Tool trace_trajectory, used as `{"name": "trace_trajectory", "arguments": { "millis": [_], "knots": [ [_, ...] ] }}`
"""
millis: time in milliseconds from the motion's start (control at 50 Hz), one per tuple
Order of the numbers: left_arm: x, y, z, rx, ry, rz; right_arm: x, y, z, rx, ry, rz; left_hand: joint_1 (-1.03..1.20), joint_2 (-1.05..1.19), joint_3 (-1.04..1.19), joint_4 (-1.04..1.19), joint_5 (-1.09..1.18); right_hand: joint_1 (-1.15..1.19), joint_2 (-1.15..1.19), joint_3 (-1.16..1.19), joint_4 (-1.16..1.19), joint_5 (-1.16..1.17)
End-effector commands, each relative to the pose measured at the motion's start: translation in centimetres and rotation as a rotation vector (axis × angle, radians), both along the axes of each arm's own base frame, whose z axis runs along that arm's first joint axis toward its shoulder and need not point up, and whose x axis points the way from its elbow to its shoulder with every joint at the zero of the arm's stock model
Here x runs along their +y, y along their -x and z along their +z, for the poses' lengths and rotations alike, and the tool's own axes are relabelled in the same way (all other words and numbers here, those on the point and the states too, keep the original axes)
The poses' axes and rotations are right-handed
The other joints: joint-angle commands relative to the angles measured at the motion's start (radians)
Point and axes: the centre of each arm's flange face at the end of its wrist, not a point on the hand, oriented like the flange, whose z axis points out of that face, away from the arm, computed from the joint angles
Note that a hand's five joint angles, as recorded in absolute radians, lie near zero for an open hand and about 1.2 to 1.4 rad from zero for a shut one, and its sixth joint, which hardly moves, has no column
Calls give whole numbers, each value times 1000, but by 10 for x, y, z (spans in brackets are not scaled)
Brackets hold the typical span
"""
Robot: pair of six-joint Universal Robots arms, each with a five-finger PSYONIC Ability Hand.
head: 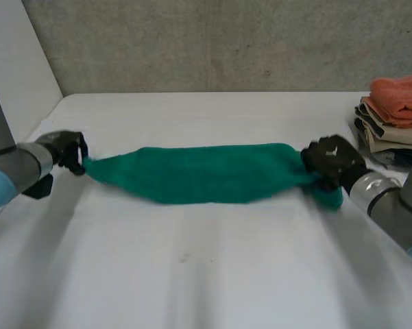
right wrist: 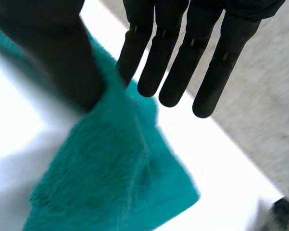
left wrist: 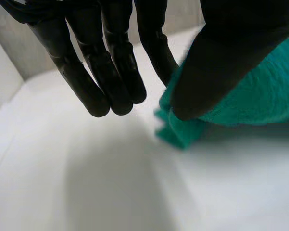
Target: Fold the laundry.
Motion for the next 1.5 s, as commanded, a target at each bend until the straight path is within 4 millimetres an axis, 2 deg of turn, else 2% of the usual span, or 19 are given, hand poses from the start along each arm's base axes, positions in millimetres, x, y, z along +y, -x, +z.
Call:
{"name": "trace_trajectory", "arguments": {
  "millis": [20,80,240,460,620,660,740,820,920,1080,1160,1200,1260,1280,1340,1380,1420,1440,1500],
  "knots": [
    [10,-11,2,-86,-15,41,3,8,-9,75,-10,-109,-489,-520,-519,-521,-515,-287,-291,-301,-305,-297],
    [12,-13,14,-105,15,62,4,11,-3,73,-14,-179,-820,-851,-850,-852,-846,-343,-347,-357,-361,-353],
    [15,-15,32,-106,63,67,9,18,1,-32,-120,-305,-820,-851,-850,-852,-846,-446,-450,-460,-464,-456],
    [24,-2,30,-83,51,34,-1,27,-12,-312,-365,-495,-820,-851,-850,-852,-846,-425,-430,-439,-444,-436],
    [30,10,34,-51,57,13,-13,29,-23,-336,-381,-602,-820,-851,-850,-852,-846,-411,-415,-425,-429,-421],
    [30,11,34,-50,60,10,-17,28,-25,-334,-376,-612,-820,-851,-850,-852,-846,-352,-356,-366,-371,-363],
    [32,17,35,-48,67,-1,-21,25,-26,-334,-370,-616,-820,-851,-850,-852,-846,454,449,440,435,443],
    [36,20,36,-46,67,-12,-15,28,-21,-333,-356,-624,-820,-851,-850,-852,-846,456,452,442,437,445],
    [40,24,37,-43,69,-23,-30,59,6,-311,-209,-633,-820,-851,-850,-852,-846,456,452,442,437,445],
    [40,22,40,-41,74,-22,-64,128,5,-6,-78,-576,-820,-851,-850,-852,-846,456,452,442,437,445],
    [40,21,43,-39,80,-20,-78,138,10,120,0,-540,-820,-851,-850,-852,-846,456,452,442,437,445],
    [40,20,46,-36,87,-21,-82,133,15,142,29,-526,-820,-851,-850,-852,-846,456,452,442,437,445],
    [41,19,52,-33,102,-22,-82,108,31,161,99,-473,-820,-851,-850,-852,-846,456,452,442,437,445],
    [41,18,56,-29,112,-20,-78,86,42,164,148,-422,-820,-851,-850,-852,-846,456,452,442,437,445],
    [42,16,64,-24,132,-17,-70,48,64,155,257,-330,-820,-851,-850,-852,-846,456,452,442,437,445],
    [43,14,71,-16,149,-14,-57,6,81,134,373,-214,-820,-851,-850,-852,-846,456,452,442,437,445],
    [44,13,76,-12,160,-13,-43,-27,85,114,436,-112,-820,-851,-850,-852,-846,456,452,442,437,445],
    [46,12,80,-6,169,-13,-25,-61,86,92,492,5,-820,-851,-850,-852,-846,456,452,442,437,445],
    [49,12,84,2,175,-18,8,-112,79,56,565,219,-820,-851,-850,-852,-846,456,452,442,437,445]
  ]
}}
